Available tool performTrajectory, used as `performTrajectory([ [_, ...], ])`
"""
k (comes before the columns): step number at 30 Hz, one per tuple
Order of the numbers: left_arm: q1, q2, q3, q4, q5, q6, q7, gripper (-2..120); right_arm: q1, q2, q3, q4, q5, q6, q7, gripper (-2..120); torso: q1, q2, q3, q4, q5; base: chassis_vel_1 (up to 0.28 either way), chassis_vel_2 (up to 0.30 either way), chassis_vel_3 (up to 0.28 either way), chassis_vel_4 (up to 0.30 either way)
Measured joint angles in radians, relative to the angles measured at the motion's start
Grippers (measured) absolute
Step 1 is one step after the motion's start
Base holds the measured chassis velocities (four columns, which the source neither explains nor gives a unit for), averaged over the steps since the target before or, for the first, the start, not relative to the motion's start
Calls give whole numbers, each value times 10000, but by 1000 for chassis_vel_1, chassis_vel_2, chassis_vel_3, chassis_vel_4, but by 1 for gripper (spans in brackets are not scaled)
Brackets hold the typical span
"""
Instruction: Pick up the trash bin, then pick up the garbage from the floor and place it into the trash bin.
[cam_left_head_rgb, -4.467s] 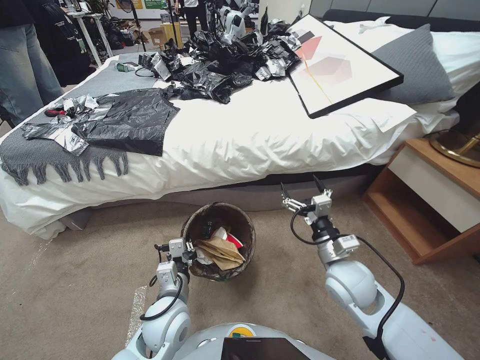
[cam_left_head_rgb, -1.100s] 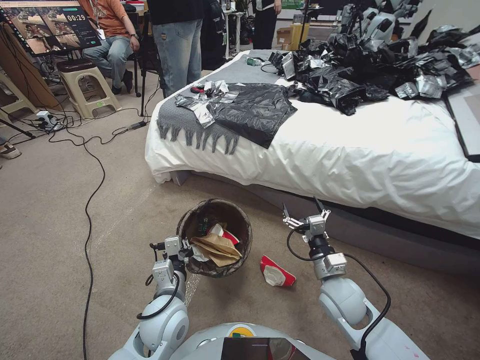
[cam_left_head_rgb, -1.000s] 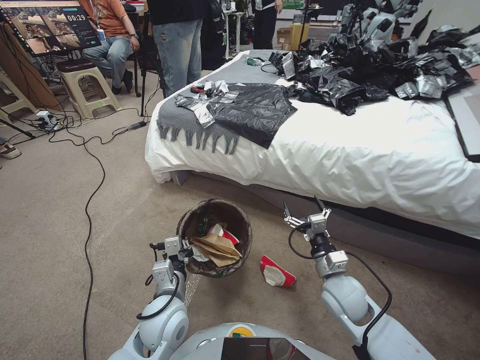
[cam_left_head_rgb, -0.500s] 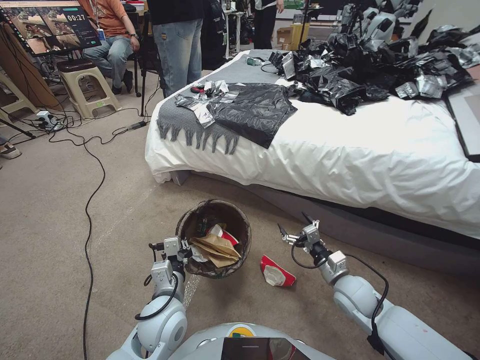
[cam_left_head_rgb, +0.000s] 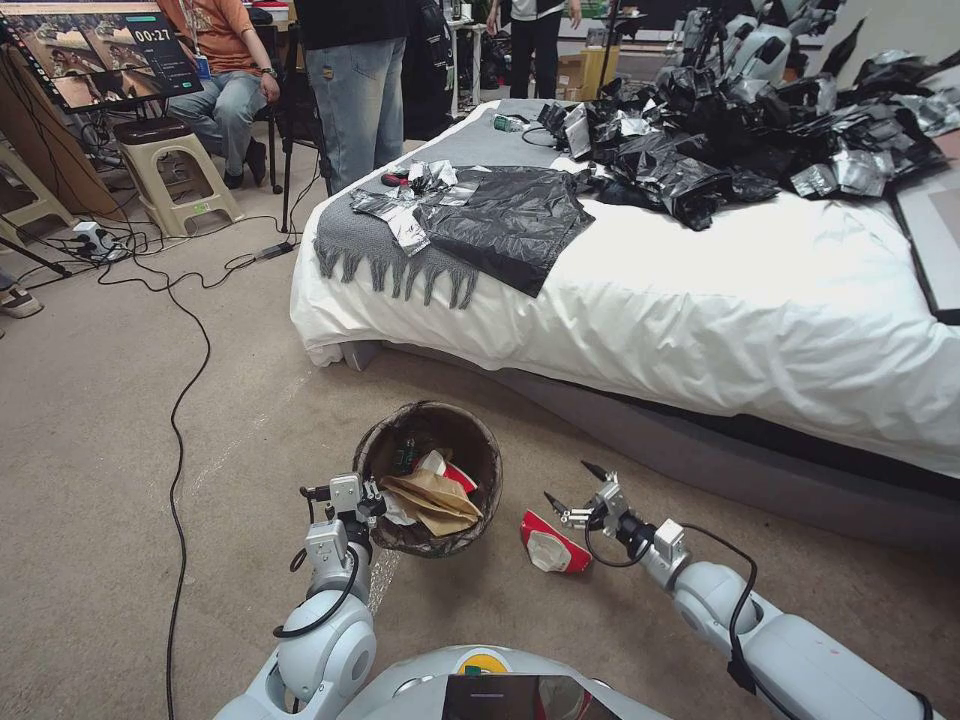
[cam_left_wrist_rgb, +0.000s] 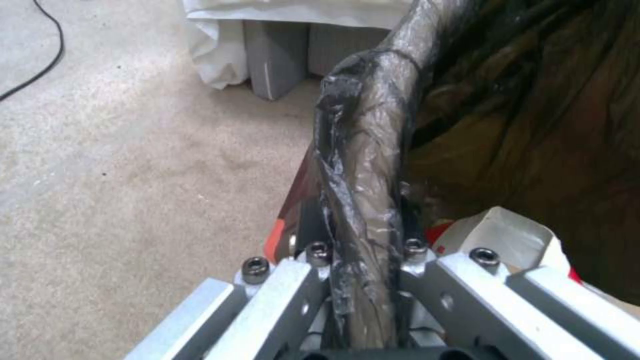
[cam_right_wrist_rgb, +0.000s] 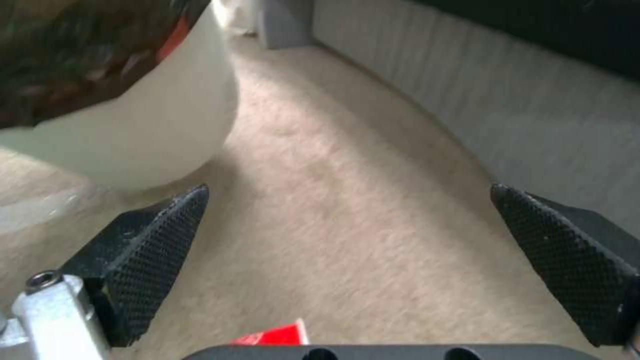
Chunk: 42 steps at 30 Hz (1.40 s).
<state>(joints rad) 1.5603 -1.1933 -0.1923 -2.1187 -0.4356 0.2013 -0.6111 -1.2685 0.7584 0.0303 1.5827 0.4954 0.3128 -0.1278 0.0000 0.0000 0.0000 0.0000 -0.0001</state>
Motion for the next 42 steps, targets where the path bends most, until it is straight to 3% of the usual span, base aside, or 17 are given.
performTrajectory([
  [4,-11,-29,3,11,18,-6,5,2,221,203,-324,-625,145,185,-666,100,0,0,0,0,1,0,0,0,0],
  [15,7,-169,0,68,145,-66,28,2,859,652,-1241,-1926,104,471,-1188,100,0,0,0,-1,1,0,0,0,0],
  [42,-67,-332,33,164,242,-76,34,2,2075,2104,-2294,-5078,-314,714,-1546,100,0,0,0,-1,0,0,0,0,0],
])
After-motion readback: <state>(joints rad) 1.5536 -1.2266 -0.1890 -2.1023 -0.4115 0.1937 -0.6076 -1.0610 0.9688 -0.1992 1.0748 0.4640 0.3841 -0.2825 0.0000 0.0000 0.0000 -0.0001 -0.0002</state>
